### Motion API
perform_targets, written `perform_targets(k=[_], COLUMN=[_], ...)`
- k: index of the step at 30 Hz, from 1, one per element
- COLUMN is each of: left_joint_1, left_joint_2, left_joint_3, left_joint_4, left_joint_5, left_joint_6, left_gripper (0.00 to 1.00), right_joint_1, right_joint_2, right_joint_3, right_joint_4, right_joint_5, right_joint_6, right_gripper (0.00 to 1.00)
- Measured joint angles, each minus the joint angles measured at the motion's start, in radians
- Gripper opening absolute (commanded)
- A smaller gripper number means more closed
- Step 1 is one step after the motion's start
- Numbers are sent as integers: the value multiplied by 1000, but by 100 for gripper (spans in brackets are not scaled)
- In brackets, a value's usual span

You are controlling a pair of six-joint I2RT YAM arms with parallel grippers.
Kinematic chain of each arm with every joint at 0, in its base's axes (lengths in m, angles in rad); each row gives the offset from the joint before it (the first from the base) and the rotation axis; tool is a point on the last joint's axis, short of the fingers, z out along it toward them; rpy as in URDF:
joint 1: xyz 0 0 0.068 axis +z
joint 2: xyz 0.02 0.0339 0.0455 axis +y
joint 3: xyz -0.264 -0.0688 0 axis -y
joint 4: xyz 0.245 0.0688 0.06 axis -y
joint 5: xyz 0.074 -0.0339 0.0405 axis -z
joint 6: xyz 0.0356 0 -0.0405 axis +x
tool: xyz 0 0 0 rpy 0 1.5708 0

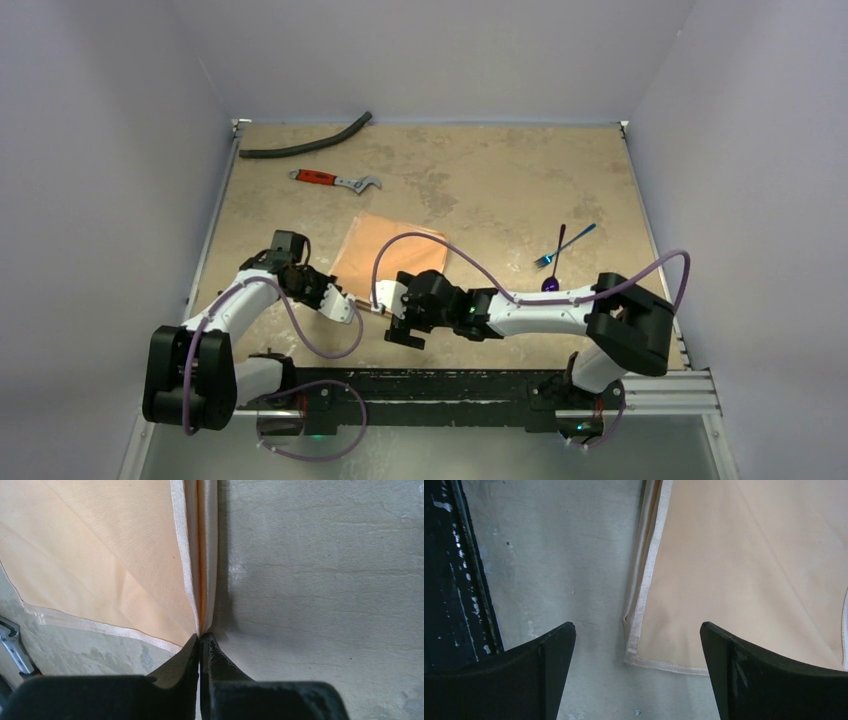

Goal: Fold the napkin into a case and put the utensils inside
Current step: Pick up the upper triangle-folded napkin from the center of the board.

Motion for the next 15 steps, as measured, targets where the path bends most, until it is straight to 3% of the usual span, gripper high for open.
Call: perform_targets(k=[5, 15], left_joint_1=[0, 0], left_joint_2=[8, 53], left_joint_3=[10, 52], left_joint_4=[-6, -21], left_joint_5=[7, 8], left_joint_6=[-32, -72], left_gripper=[0, 0], right_joint_1=[2, 5], right_joint_2=[26, 106], right_joint_3=[0, 21], right_joint_4=[-3, -7], right_joint_5=[12, 68], right_joint_6=[-21, -93], right_gripper=[98, 86])
